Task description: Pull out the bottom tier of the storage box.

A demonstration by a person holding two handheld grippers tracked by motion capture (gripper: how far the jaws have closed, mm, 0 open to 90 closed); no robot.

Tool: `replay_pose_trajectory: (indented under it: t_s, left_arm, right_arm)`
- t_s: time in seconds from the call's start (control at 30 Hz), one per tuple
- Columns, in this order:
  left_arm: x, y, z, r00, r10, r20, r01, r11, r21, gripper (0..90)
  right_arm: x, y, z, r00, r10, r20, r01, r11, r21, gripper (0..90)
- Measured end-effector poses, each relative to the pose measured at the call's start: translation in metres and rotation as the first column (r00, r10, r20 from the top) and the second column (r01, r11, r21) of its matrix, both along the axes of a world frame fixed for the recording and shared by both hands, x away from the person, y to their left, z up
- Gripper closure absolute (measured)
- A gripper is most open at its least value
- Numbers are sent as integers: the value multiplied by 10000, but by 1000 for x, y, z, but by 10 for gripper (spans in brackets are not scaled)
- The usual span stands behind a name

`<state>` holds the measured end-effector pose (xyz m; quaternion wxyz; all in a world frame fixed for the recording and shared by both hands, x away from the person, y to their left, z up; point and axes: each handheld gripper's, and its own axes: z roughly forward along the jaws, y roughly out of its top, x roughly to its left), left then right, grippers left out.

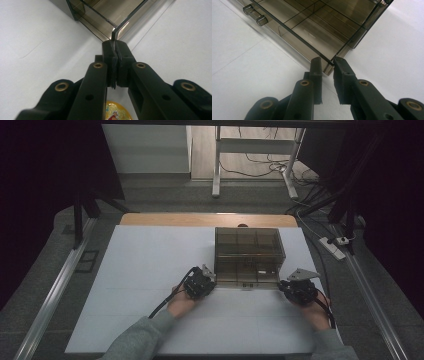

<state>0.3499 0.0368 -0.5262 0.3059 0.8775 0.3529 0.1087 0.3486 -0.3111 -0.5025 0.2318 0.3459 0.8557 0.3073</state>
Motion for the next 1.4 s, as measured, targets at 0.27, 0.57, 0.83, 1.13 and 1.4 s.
replay_pose_trajectory:
  t_s: [0.27, 0.57, 0.83, 1.13, 1.4]
  left_arm:
    - [-3, 0, 0, 10000, -54, -12, 54, 10000, 36, 872]
    - [-6, -1, 0, 10000, -85, 6, 85, 9999, 63, 872]
    - [-8, -1, 0, 9999, -102, -2, 102, 9999, 67, 872]
    - [-10, -1, 0, 9999, -152, 6, 152, 9998, 93, 872]
    - [-12, -1, 1, 9998, -200, 3, 200, 9997, 128, 872]
  right_arm:
    - [-3, -1, 0, 10000, 17, -12, -17, 10000, 12, 776]
    - [-5, -1, 0, 10000, 25, -20, -25, 10000, 6, 776]
    - [-8, -1, 0, 10000, 57, -46, -57, 10000, 23, 777]
    - [-10, -2, 0, 10000, 68, -48, -67, 10000, 32, 777]
    - [-11, -2, 0, 9999, 113, -79, -113, 9999, 53, 776]
